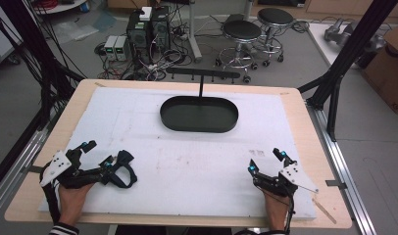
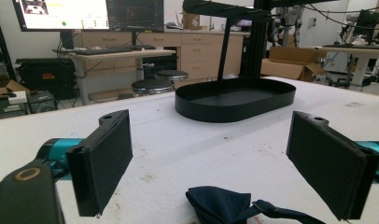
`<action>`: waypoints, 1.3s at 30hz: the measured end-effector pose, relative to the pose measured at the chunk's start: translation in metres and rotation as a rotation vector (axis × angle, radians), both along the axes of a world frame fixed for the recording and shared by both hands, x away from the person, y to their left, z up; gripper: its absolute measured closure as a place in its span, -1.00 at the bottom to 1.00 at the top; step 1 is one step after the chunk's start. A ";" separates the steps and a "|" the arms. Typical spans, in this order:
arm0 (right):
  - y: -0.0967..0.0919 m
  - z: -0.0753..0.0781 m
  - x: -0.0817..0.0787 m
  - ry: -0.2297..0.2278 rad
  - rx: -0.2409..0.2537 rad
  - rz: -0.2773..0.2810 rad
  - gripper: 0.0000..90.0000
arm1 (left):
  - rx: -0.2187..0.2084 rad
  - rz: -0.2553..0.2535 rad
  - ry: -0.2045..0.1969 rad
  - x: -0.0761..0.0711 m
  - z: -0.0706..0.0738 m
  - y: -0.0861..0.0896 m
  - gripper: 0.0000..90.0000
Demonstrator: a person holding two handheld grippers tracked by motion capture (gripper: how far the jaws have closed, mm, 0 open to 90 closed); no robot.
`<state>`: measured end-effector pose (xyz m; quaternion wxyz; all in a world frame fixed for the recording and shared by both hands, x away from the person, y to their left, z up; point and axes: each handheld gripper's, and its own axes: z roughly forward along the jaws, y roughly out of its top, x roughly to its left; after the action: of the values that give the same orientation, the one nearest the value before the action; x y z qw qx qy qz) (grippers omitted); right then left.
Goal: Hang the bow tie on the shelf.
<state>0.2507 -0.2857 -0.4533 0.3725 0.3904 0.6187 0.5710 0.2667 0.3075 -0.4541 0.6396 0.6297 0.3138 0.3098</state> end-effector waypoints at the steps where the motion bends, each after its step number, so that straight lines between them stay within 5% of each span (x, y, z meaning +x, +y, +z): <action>1: 0.000 0.000 0.000 0.000 0.001 0.000 -0.82 | -0.001 -0.005 0.001 0.000 0.000 0.000 -0.67; 5: -0.001 0.000 0.000 -0.001 0.005 0.001 -0.82 | 0.011 -0.021 0.049 0.004 0.002 0.001 -0.67; 9: -0.001 0.000 0.000 -0.001 0.001 0.000 -0.82 | 0.009 -0.024 0.062 0.003 0.006 0.002 -0.67; 19: 0.000 0.000 0.000 -0.007 -0.009 -0.001 -0.82 | 0.086 -0.051 0.092 0.005 0.032 0.001 -0.67; 28: 0.000 0.000 0.000 -0.006 -0.005 -0.001 -0.82 | 0.208 -0.053 0.216 0.011 0.051 -0.003 -0.67; 32: 0.000 0.000 0.000 -0.004 -0.002 -0.001 -0.82 | 0.276 -0.050 0.312 0.016 0.055 -0.009 -0.67; 39: 0.000 0.000 0.000 -0.007 -0.007 -0.001 -0.82 | 0.386 -0.079 0.379 0.018 0.069 -0.015 -0.66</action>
<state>0.2507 -0.2853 -0.4533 0.3762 0.3877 0.6191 0.5700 0.2847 0.2923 -0.3855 0.4492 0.7985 0.3380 0.2153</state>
